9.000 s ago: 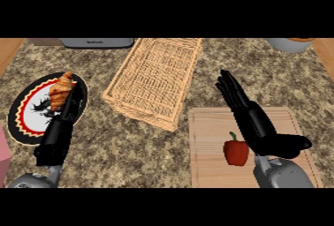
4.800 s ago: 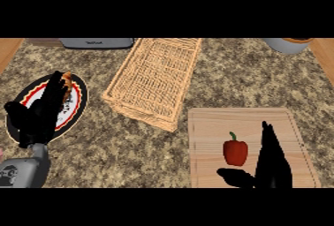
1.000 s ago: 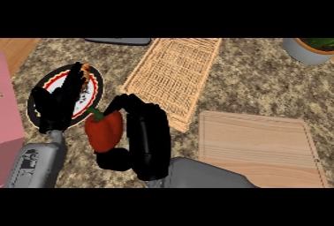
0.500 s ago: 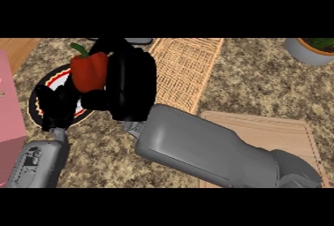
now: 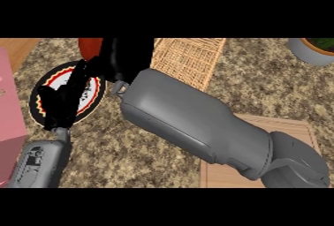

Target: Pick the bell pepper from the cutting board and place it in the basket

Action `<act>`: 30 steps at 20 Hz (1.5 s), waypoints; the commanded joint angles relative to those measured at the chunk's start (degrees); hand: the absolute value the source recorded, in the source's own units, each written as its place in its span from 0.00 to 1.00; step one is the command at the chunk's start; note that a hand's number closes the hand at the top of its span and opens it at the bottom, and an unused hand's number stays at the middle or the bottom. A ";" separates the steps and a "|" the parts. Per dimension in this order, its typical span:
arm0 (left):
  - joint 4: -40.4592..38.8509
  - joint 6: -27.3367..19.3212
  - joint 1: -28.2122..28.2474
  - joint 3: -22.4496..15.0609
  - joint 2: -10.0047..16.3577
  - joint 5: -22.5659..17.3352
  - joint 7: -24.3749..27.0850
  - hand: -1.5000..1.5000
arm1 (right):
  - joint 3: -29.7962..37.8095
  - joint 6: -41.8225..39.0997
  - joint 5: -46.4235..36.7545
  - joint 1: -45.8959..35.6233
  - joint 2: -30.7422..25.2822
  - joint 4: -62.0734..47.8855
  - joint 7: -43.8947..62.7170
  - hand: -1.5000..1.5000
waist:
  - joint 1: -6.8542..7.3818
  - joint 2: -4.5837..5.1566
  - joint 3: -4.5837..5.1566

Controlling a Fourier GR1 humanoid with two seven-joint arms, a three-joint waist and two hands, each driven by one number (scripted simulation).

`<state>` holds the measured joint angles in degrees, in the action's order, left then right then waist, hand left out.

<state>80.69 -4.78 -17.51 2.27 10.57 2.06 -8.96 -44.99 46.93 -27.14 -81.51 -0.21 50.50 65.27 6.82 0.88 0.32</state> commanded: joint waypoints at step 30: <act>-0.41 0.87 1.22 2.29 1.18 -0.56 1.19 0.50 | -18.40 -16.60 4.79 -6.93 0.21 -27.73 -16.79 1.00 | -2.55 0.27 -0.12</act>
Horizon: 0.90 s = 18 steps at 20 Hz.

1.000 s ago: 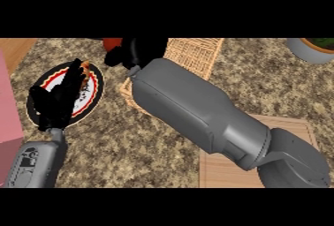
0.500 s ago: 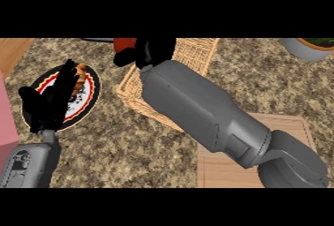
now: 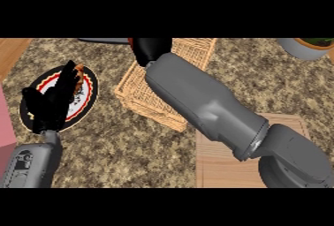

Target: Pick the bell pepper from the cutting board and place it in the basket

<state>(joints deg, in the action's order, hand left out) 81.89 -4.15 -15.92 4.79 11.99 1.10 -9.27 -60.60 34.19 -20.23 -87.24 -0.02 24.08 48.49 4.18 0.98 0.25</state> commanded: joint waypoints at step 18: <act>0.11 1.20 -0.90 1.12 1.04 -0.44 0.19 0.50 | 3.47 -17.78 3.85 0.00 0.02 -7.36 -4.89 1.00 | 0.65 0.39 -0.10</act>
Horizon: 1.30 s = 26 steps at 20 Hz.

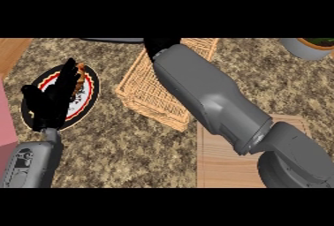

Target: Pick the bell pepper from the cutting board and place it in the basket

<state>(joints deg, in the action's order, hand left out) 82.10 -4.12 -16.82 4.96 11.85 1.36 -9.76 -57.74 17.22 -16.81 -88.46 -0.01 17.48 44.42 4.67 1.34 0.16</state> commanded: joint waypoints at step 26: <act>1.97 1.83 0.82 0.04 0.31 -0.53 -0.89 0.50 | 1.64 -3.09 -2.30 7.17 0.01 -6.37 -6.17 1.00 | 0.78 0.33 -0.07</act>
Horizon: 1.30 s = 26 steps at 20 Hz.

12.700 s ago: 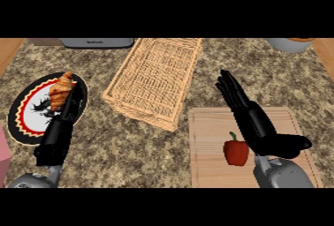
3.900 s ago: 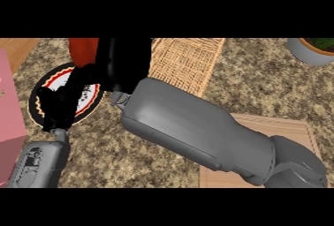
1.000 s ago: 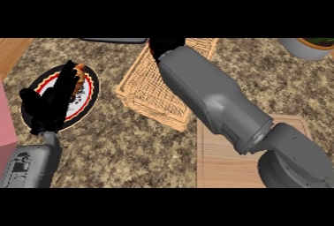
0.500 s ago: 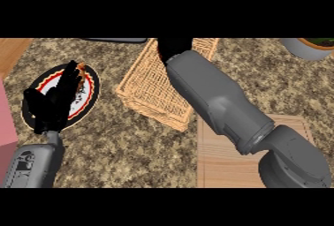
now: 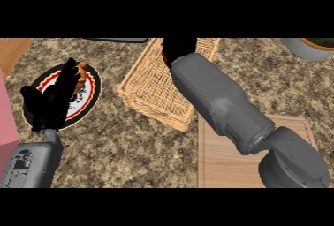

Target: Pick the bell pepper from the cutting board and place it in the basket

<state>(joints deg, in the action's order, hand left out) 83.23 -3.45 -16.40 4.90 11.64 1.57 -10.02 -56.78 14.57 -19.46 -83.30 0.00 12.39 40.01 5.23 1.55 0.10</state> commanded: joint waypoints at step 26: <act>0.30 0.26 1.71 0.17 -0.28 0.37 -0.36 0.50 | 10.34 14.40 5.41 2.39 0.00 4.10 4.82 0.00 | -0.97 -0.56 -0.10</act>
<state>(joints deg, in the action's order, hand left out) 82.42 -3.09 -15.60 5.79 11.64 1.53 -9.18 -49.17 23.72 -15.51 -79.73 -0.01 15.32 44.44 4.40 1.21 0.03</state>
